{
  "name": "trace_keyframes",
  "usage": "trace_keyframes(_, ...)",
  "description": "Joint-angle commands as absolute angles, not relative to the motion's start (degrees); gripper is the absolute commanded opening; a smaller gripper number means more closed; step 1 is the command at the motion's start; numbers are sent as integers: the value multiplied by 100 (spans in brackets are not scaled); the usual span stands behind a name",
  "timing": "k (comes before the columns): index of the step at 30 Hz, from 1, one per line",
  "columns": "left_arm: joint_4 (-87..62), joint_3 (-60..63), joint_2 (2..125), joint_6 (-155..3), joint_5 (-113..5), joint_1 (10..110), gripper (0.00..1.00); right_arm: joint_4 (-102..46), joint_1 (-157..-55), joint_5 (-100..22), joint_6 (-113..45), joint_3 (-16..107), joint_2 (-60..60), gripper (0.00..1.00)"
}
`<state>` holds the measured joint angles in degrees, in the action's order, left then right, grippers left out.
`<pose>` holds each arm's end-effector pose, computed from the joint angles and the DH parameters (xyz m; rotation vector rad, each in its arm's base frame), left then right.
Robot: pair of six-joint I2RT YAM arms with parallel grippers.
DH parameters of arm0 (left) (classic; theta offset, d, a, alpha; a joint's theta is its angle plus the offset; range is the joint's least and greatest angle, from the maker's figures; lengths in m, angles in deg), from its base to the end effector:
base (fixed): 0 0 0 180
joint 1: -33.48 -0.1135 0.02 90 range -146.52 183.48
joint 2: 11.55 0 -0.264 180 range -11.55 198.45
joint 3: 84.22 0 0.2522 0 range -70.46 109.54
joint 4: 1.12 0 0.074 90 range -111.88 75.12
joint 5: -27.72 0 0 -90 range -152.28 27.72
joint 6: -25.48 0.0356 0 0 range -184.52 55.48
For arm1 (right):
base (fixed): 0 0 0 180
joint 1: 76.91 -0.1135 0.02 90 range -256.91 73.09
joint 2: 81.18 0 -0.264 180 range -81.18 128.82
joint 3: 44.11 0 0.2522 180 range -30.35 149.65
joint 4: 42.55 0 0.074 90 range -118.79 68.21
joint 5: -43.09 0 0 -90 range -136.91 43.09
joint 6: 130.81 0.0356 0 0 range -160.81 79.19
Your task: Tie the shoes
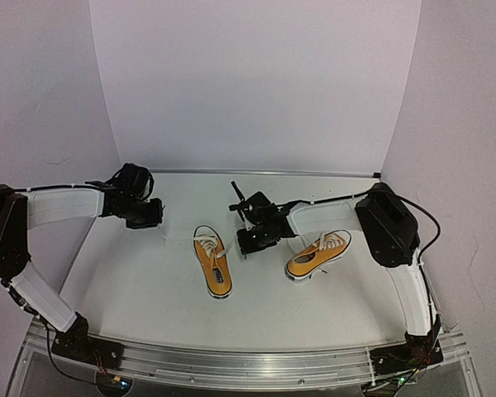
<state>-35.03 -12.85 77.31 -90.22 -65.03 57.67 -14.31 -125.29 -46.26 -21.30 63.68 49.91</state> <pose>0.2959 -0.1311 0.2160 -0.0538 2.4927 -0.3140 0.3273 0.3691 0.1269 -0.6391 2.4626 0.5075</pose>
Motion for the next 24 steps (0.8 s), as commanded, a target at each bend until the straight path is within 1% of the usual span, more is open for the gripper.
trace_keyframes(1, -2946, -1931, 6967, -9261, -6370, 5778, 0, -930, -12322, -5030, -2303, 6032, 4327, 0)
trace_keyframes(5, -2662, -2561, 6302, -9361, -6402, 5811, 0, -1271, -12258, -4764, -2520, 6145, 3451, 0)
trace_keyframes(8, -2539, -2966, 5795, -9446, -6448, 5875, 0, -1482, -12259, -4326, -2603, 6555, 3189, 0)
trace_keyframes(10, -2484, -3193, 5393, -9500, -6459, 5948, 0, -1657, -12265, -3708, -2571, 6905, 3247, 0)
trace_keyframes(13, -2330, -3541, 4867, -9527, -6474, 6082, 0, -2109, -12357, -2774, -2360, 7397, 3555, 0)
trace_keyframes(15, -2185, -3846, 4516, -9533, -6448, 6135, 0, -2347, -12545, -2379, -2255, 7849, 3946, 0)
trace_keyframes(19, -2200, -4253, 3677, -9556, -6279, 6192, 0, -2395, -12956, -1969, -2074, 9181, 4899, 0)
trace_keyframes(22, -2384, -4518, 2714, -9542, -5974, 6210, 0, -2419, -13176, -1804, -1841, 10140, 5645, 0)
trace_keyframes(24, -2637, -4608, 2101, -9499, -5836, 6222, 0, -2446, -13250, -1738, -1698, 10536, 6016, 0)
